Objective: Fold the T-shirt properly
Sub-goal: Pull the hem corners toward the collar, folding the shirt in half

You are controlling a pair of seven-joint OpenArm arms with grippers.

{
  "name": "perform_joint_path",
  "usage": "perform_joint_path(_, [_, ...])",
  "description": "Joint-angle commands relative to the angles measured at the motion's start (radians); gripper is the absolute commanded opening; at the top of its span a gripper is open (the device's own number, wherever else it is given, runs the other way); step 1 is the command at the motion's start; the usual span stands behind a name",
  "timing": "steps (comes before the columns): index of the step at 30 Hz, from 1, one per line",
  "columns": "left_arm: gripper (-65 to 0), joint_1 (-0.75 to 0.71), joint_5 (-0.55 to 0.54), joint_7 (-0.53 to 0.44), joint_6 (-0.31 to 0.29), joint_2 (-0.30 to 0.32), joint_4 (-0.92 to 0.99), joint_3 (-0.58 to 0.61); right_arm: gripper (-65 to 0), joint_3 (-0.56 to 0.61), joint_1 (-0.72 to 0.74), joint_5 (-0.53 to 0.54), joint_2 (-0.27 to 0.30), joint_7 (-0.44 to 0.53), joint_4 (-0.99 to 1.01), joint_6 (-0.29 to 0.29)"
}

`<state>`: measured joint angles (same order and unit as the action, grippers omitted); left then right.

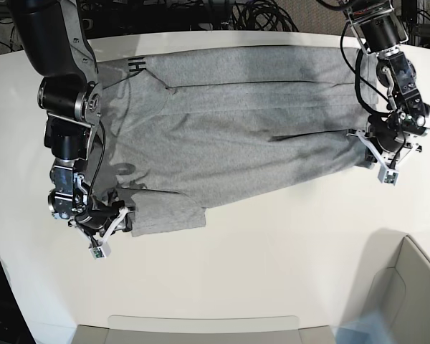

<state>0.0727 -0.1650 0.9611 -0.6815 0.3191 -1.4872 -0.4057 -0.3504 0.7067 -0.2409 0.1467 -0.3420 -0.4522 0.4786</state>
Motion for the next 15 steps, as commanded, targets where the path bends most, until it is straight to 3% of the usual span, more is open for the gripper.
perform_joint_path(1, [-65.0,0.022,-0.009,-0.02,0.001,0.018,-0.016,-0.002,-37.3,-0.002,0.051,0.016,0.02,0.051,0.0,-0.028])
perform_joint_path(4, [-65.0,0.023,-0.009,-0.02,0.001,0.018,-0.016,-0.002,-37.3,0.004,0.049,0.013,0.029,0.087,0.054,-0.082])
perform_joint_path(15, [-65.0,0.025,-0.009,-0.02,0.001,0.016,-0.016,-0.002,-37.3,0.011,0.058,0.005,0.001,0.099,0.117,-0.08])
